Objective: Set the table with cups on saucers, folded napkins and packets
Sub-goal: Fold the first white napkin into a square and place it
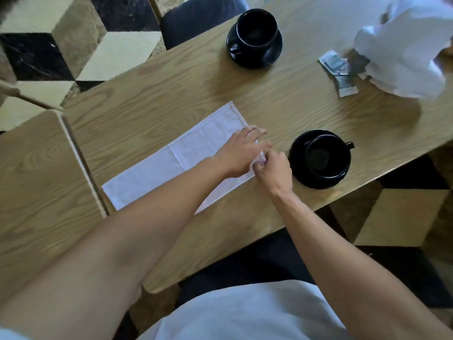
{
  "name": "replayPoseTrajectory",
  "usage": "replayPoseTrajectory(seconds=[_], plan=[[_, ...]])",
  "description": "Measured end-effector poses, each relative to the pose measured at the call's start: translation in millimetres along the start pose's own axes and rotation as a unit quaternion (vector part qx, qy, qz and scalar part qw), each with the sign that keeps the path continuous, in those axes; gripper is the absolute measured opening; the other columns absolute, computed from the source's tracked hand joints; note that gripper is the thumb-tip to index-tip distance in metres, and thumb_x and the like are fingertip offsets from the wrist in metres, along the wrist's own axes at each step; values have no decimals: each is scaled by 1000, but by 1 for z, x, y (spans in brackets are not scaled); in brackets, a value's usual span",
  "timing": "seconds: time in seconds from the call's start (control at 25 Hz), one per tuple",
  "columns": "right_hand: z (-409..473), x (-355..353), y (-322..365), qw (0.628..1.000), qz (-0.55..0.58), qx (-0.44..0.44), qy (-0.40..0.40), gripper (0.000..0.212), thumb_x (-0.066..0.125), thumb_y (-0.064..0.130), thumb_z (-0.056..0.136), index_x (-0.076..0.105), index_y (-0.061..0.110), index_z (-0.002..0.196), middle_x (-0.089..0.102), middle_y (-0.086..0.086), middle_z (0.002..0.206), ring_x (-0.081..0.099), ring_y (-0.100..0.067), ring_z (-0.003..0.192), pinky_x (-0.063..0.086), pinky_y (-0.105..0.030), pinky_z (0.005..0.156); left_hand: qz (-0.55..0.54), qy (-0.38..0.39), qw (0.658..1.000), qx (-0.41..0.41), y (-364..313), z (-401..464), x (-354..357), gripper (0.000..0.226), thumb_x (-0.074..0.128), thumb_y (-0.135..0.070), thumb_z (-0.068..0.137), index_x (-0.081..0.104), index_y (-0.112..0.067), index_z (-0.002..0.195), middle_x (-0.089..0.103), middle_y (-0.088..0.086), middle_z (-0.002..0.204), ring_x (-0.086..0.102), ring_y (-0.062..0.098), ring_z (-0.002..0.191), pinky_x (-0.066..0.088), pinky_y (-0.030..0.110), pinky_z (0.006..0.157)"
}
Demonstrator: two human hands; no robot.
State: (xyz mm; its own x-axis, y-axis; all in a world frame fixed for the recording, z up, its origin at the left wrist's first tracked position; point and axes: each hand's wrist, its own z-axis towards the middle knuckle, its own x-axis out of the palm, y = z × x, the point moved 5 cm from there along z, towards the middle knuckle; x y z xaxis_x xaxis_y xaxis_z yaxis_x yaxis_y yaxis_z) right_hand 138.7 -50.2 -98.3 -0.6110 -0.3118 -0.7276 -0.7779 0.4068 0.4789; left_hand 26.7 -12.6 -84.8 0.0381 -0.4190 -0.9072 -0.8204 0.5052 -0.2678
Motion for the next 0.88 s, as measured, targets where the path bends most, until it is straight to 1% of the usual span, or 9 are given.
replayPoseTrajectory(seconds=[0.16, 0.28, 0.36, 0.44, 0.56, 0.68, 0.76, 0.8, 0.88], plan=[[-20, -7, 4, 994, 101, -35, -32, 18, 60, 19, 88, 54, 4, 80, 60, -5, 71, 51, -20, 64, 38, -36, 59, 99, 87, 989, 62, 14, 26, -18, 33, 57, -15, 90, 62, -23, 121, 53, -1, 141, 24, 29, 149, 6, 53, 124], [-30, -17, 6, 980, 197, -32, -17, 21, 65, 25, 88, 54, 11, 77, 57, 6, 66, 46, -6, 54, 37, -22, 50, 148, 102, 981, 72, 48, 27, -52, 26, 63, -29, 90, 65, -22, 116, 63, 0, 120, 37, 27, 138, 4, 56, 123], [-35, -25, 14, 964, 264, -39, 8, 19, 67, 27, 88, 58, 12, 81, 65, 1, 70, 56, -11, 57, 44, -26, 53, 146, 81, 984, 59, 75, 20, -83, 21, 63, -29, 91, 68, -21, 110, 63, 0, 113, 41, 28, 130, 5, 53, 123], [-39, -33, 30, 947, 315, -56, 40, 16, 68, 26, 90, 62, 11, 86, 73, -7, 82, 70, -24, 74, 56, -34, 65, 97, 46, 994, 34, 101, 2, -116, 14, 64, -28, 92, 70, -18, 101, 65, 1, 106, 46, 28, 122, 18, 47, 119], [-38, -48, 62, 924, 363, -94, 68, 17, 67, 14, 93, 59, 0, 89, 75, -11, 85, 73, -25, 81, 62, -44, 84, -48, -17, 996, -67, 135, -43, -159, 9, 71, -25, 90, 70, -17, 93, 67, 0, 96, 58, 26, 103, 45, 39, 88], [-37, -68, 108, 898, 405, -148, 89, 14, 67, 6, 95, 59, 6, 84, 69, 9, 70, 67, -10, 73, 60, -41, 80, -216, -150, 951, -164, 164, -109, -197, 10, 76, -25, 83, 67, -27, 79, 64, -14, 78, 59, 4, 78, 43, 26, 69], [-41, -84, 142, 879, 426, -190, 102, 12, 67, 6, 95, 63, 12, 87, 73, 7, 77, 69, -11, 77, 59, -36, 78, -294, -245, 902, -200, 171, -159, -218, 11, 80, -25, 81, 70, -29, 78, 65, -20, 72, 57, -6, 66, 46, 14, 63], [-46, -91, 160, 871, 429, -214, 109, 8, 68, 7, 95, 65, 12, 90, 75, 4, 82, 71, -14, 81, 60, -35, 77, -332, -288, 872, -215, 172, -187, -225, 9, 81, -24, 81, 72, -28, 81, 67, -21, 72, 58, -7, 65, 48, 10, 62], [-57, -103, 192, 858, 426, -262, 120, 2, 69, 10, 95, 68, 10, 96, 77, -3, 89, 74, -20, 86, 62, -37, 78, -413, -368, 800, -234, 171, -233, -232, 10, 82, -18, 81, 76, -23, 86, 75, -12, 79, 69, 3, 72, 55, 17, 66]])
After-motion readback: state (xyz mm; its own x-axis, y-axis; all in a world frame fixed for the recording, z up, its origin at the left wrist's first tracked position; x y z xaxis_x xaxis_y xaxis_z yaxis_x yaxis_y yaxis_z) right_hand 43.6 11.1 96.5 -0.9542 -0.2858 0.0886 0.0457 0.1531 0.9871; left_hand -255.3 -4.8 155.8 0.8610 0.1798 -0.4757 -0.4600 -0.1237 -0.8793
